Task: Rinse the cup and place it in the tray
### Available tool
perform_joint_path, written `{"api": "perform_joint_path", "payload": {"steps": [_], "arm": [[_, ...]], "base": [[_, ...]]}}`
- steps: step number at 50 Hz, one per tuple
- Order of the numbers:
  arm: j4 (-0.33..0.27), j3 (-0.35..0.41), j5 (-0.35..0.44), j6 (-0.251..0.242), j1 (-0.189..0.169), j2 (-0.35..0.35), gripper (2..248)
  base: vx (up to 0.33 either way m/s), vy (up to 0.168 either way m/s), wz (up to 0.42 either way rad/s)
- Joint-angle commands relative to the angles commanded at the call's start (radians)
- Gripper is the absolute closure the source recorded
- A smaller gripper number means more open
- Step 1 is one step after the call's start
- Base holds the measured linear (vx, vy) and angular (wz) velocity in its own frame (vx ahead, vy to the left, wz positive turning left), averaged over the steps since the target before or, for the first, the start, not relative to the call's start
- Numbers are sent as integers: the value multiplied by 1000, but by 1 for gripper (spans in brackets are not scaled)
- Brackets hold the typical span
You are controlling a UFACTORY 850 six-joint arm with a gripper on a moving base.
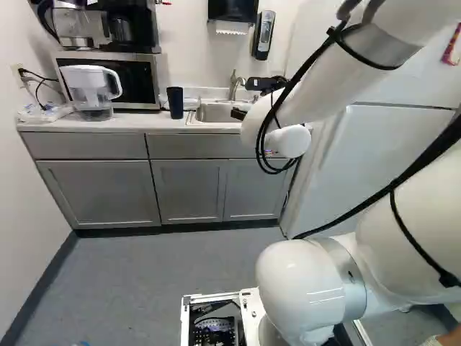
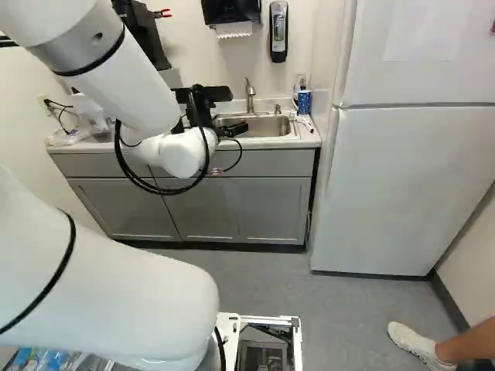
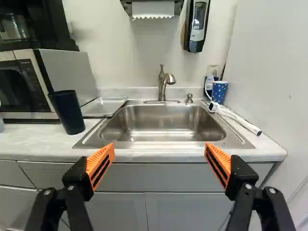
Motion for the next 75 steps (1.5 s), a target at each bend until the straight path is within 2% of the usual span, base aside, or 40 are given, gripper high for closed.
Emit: {"api": "perform_joint_path", "payload": {"steps": [62,75], "arm": [[0,-137,-120,0,0,-1,3],[0,-168,-122,0,0,-5,3]], "base": [[0,0,0],[0,0,0]]}}
